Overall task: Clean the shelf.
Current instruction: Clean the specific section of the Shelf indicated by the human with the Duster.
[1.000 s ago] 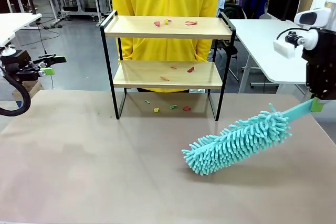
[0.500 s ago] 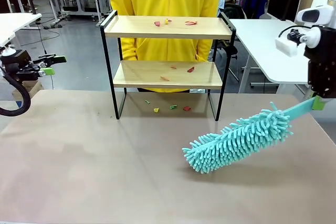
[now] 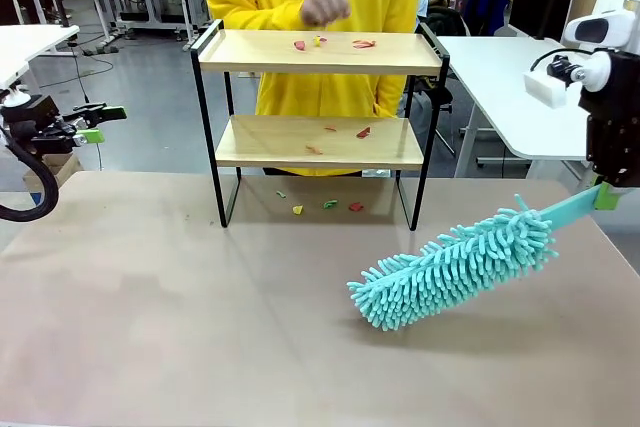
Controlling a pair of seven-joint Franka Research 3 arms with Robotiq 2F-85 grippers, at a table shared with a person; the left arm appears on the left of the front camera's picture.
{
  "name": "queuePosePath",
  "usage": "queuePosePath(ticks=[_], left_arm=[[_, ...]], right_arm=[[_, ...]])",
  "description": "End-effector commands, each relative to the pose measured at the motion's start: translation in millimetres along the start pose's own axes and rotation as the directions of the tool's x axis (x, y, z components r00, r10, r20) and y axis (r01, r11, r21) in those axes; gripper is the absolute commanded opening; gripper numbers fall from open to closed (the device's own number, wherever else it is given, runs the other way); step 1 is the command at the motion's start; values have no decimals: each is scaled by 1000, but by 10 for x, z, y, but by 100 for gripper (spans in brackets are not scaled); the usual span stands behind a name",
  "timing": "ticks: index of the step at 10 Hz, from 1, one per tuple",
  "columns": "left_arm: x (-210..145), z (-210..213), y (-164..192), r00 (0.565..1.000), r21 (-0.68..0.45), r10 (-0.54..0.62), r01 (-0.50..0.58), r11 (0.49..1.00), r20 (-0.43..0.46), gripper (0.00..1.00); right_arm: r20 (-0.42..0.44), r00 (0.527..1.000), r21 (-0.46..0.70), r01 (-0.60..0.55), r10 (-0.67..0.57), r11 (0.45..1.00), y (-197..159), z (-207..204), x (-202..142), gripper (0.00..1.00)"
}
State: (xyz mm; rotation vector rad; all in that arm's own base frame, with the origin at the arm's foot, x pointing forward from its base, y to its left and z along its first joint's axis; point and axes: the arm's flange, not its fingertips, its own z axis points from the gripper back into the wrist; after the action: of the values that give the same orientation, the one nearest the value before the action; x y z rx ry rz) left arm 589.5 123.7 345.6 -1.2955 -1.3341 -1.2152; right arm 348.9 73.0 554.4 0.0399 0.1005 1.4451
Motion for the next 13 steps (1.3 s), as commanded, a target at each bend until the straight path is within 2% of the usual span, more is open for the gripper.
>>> queuePosePath(ticks=[1, 13], left_arm=[[30, 3, -2, 1000, 1, -7, 7, 1000, -5, 100], [30, 3, -2, 1000, 1, -7, 7, 1000, -5, 100]], right_arm=[[-5, 1000, -9, -1, 1, 1000, 10, 19, -26, 13], [-5, 1000, -9, -1, 1, 1000, 10, 19, -26, 13]])
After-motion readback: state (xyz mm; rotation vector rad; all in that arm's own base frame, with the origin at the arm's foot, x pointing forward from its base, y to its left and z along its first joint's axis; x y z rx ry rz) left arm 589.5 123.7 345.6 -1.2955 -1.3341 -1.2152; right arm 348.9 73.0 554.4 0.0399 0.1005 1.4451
